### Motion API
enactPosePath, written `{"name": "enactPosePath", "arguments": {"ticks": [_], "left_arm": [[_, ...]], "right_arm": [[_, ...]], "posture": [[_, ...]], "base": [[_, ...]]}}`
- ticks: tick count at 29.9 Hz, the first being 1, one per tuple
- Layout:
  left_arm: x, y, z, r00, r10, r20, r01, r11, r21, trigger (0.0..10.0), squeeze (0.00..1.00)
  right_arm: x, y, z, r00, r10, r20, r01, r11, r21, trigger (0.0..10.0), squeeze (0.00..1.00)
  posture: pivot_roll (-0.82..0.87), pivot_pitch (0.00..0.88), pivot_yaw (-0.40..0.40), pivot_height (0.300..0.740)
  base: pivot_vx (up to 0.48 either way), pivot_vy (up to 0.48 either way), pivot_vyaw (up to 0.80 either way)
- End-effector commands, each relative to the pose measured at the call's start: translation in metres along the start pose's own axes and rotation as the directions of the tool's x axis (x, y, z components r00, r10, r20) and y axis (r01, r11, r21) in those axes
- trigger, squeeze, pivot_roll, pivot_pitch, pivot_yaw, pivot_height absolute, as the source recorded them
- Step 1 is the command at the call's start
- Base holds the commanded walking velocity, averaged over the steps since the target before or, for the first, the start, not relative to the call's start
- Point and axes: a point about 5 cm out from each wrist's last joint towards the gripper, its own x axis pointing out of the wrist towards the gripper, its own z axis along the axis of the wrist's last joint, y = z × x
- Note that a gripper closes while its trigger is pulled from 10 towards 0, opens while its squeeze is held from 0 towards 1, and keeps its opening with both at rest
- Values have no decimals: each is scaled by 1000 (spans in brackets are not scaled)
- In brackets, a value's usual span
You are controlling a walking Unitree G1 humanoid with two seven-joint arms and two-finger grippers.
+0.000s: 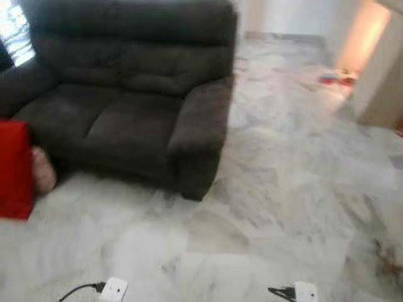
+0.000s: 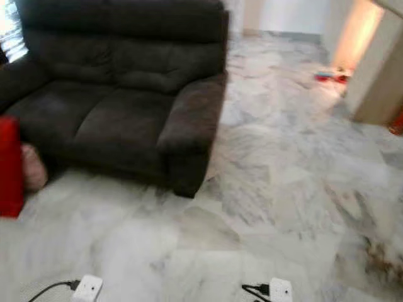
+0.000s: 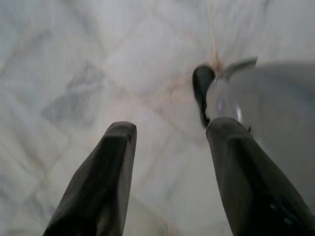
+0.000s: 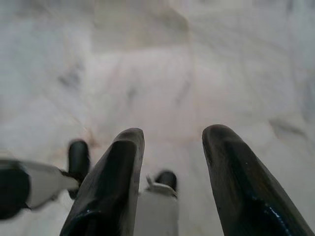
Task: Move the pillow to the sofa from floor
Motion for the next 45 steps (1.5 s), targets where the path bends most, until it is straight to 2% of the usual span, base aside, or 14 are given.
{"name": "enactPosePath", "arguments": {"ticks": [1, 7, 13, 24, 40, 45], "left_arm": [[1, -3, 6, 1000, -10, 19, 10, 1000, 11, 10000, 0], [1, -3, 6, 1000, -9, 15, 9, 1000, 7, 10000, 0], [1, -3, 6, 1000, -9, 11, 9, 1000, 15, 10000, 0], [2, -4, 7, 1000, -11, 13, 11, 1000, 17, 10000, 0], [2, -4, 8, 1000, -12, 15, 12, 1000, 10, 10000, 0], [2, -4, 7, 1000, -13, 14, 13, 1000, 12, 10000, 0]], "right_arm": [[-4, -10, -9, 999, -30, -24, 31, 999, 15, 10000, 0], [-4, -10, -8, 999, -31, -22, 32, 999, 26, 10000, 0], [-4, -9, -9, 999, -35, -14, 35, 998, 52, 10000, 0], [-4, -11, -8, 999, -41, -20, 41, 999, 34, 10000, 0], [-4, -11, -7, 999, -48, -7, 48, 997, 63, 10000, 0], [-4, -11, -8, 999, -48, -13, 49, 997, 65, 10000, 0]], "posture": [[68, 18, -39, 740], [71, 19, -38, 740], [70, 20, -38, 740], [73, 21, -40, 740], [74, 36, -39, 740], [73, 37, -39, 740]], "base": [[0, 0, 0], [0, 0, 0], [0, 475, 0], [0, 472, 0], [0, 472, 0], [0, 472, -800]]}}
